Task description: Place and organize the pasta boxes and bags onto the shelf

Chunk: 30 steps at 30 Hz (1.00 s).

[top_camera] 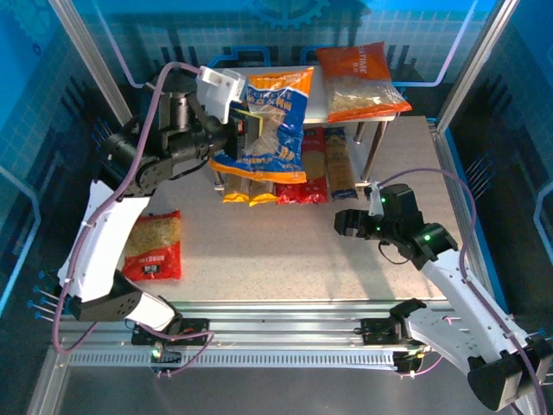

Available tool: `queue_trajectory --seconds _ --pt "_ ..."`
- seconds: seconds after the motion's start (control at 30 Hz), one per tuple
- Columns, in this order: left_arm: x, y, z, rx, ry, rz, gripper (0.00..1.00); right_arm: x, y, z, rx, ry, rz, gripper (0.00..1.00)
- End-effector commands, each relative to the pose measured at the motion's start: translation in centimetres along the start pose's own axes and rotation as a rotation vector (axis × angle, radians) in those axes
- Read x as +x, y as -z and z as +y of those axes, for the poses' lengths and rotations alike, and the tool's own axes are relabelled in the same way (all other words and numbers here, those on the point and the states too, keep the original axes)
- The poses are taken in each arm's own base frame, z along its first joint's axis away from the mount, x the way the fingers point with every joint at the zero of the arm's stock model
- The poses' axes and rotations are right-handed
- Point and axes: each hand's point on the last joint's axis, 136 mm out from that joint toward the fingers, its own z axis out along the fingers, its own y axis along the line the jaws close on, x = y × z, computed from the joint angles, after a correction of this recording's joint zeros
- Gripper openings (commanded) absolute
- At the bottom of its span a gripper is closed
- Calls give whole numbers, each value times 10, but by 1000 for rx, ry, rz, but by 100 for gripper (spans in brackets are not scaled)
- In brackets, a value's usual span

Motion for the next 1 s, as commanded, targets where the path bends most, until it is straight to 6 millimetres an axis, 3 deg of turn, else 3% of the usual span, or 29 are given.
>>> queue_trajectory --seconds 0.0,0.43,0.67,0.97 --pt "-75 19 0 -30 -72 -293 0 -14 3 7 -22 1 -39 83" --pt "-109 -45 36 -117 -56 -374 0 -33 -2 14 -22 57 -37 83" --pt "-117 -66 59 -167 -55 -403 0 -35 -9 14 -26 73 -14 84" --pt "-120 -87 71 -148 -65 -415 0 -36 -10 11 -21 80 -18 84"
